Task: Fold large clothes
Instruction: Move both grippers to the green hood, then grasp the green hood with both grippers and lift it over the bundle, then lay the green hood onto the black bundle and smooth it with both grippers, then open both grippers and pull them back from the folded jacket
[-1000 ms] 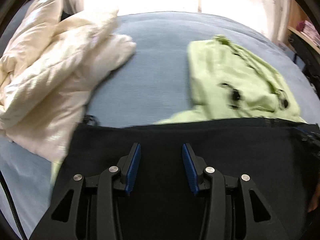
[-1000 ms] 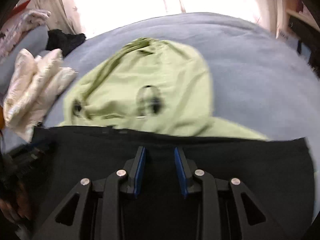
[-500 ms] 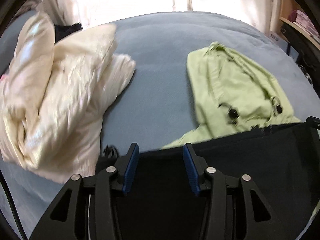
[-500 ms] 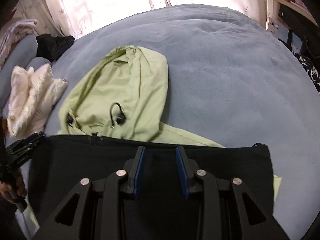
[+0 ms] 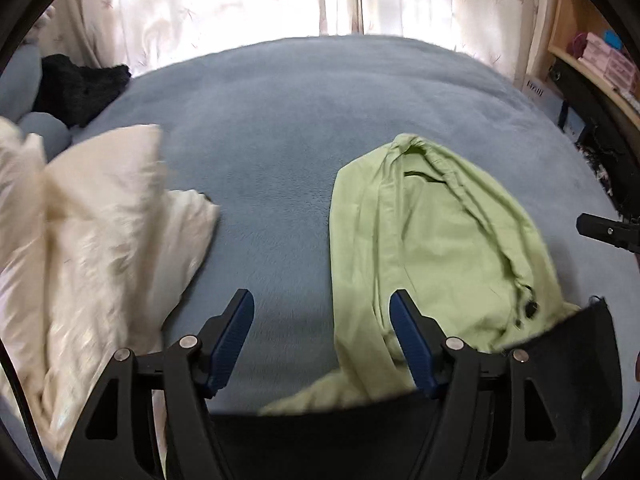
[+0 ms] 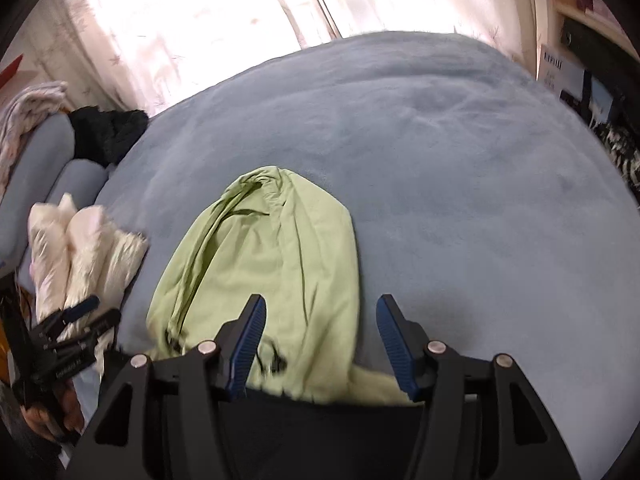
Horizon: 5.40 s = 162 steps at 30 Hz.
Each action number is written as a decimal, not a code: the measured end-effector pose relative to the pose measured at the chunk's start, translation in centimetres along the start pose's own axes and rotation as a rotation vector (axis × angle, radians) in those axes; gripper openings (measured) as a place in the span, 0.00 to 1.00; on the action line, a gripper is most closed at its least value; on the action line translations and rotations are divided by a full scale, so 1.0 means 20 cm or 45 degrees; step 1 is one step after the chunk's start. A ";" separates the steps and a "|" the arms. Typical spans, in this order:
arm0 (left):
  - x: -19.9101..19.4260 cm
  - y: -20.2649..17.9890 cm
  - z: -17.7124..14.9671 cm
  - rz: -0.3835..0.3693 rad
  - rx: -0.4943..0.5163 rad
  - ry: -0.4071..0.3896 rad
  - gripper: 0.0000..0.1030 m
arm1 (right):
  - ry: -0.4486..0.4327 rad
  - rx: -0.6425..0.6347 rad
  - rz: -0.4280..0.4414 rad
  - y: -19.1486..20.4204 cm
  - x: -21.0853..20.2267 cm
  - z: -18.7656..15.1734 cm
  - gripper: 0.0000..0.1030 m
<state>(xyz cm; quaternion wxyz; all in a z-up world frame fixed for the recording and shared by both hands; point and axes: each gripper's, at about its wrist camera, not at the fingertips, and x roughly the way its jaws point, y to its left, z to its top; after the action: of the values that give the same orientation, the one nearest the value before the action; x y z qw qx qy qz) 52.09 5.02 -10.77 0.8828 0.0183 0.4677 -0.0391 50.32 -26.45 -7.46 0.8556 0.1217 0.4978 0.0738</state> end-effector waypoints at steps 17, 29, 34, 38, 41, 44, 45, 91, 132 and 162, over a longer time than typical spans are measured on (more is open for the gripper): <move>0.53 0.06 0.12 -0.207 -0.179 0.176 0.01 | 0.043 0.139 0.056 -0.13 0.58 0.13 0.26; -0.35 0.03 -0.10 -0.213 -0.096 -0.184 0.00 | -0.327 -0.165 0.295 0.05 -0.25 -0.14 0.03; -0.64 0.12 -0.56 -0.295 -0.062 -0.151 0.02 | -0.275 -0.262 0.333 -0.03 -0.55 -0.52 0.16; -0.74 0.10 -0.92 -0.230 0.006 -0.052 0.03 | -0.106 -0.265 0.193 -0.12 -0.57 -0.83 0.27; -0.76 0.14 -1.17 -0.238 -0.005 0.101 0.08 | 0.061 -0.233 0.109 -0.20 -0.56 -1.09 0.27; -0.82 0.15 -1.33 -0.246 -0.029 0.168 0.17 | 0.133 -0.183 0.121 -0.22 -0.58 -1.26 0.27; -0.85 0.14 -1.38 -0.259 -0.042 0.179 0.23 | 0.147 -0.167 0.134 -0.21 -0.59 -1.30 0.27; -0.85 -0.36 -1.26 -0.280 -0.355 -0.170 0.28 | -0.219 0.062 -0.028 0.21 -0.68 -1.46 0.26; -1.11 -0.28 -1.21 -0.234 -0.387 -0.200 0.30 | -0.243 0.097 0.163 0.20 -0.81 -1.36 0.05; -1.94 -0.31 -1.88 -0.039 -0.308 -0.298 0.75 | -0.439 -0.195 0.208 0.64 -1.65 -1.99 0.49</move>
<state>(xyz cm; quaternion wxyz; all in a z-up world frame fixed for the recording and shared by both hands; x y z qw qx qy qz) -1.09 3.47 0.26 0.9264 -0.0999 0.3631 0.0020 -0.72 -16.98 4.79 0.9260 0.1068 0.3255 0.1587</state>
